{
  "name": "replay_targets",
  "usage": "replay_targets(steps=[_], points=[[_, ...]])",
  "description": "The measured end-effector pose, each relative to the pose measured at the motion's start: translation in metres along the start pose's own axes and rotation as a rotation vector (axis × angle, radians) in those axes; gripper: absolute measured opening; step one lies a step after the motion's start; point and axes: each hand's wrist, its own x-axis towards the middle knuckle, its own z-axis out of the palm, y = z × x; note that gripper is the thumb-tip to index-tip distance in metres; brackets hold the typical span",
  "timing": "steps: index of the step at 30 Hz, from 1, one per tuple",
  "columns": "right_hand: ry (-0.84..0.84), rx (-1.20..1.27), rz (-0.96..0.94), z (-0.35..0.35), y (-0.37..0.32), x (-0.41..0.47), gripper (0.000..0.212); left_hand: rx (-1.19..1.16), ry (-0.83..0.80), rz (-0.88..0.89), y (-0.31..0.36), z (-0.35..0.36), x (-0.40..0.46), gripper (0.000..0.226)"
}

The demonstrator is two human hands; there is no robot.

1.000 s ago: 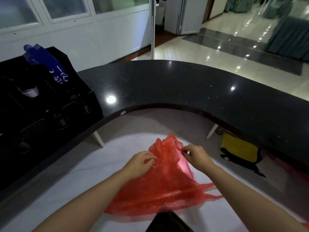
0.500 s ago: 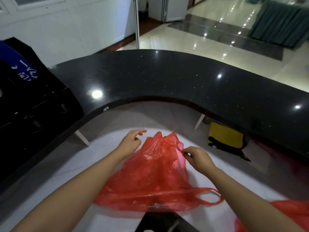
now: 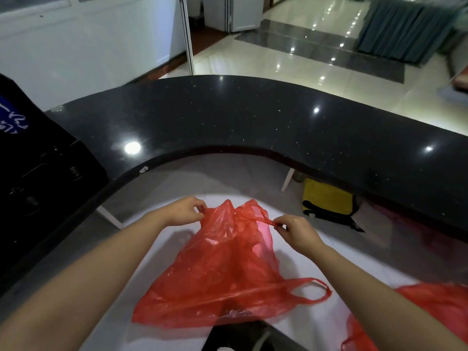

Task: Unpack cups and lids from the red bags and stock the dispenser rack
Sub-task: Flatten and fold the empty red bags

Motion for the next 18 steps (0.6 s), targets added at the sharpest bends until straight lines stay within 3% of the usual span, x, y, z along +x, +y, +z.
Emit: replay_targets(steps=[6, 12, 15, 18], points=[[0.030, -0.004, 0.025, -0.006, 0.007, -0.002, 0.013, -0.353, 0.082, -0.093, -0.020, 0.007, -0.020, 0.008], [0.035, -0.010, 0.039, -0.010, 0.005, -0.007, 0.011, -0.723, 0.297, -0.224, -0.030, 0.017, -0.031, 0.021], [0.056, -0.024, 0.048, -0.015, 0.011, -0.010, 0.012, -0.730, 0.369, -0.311, -0.040, 0.011, -0.032, 0.019], [0.076, -0.108, 0.111, -0.027, 0.030, -0.015, 0.014, -0.492, 0.427, -0.397, -0.059, -0.006, -0.037, 0.011]])
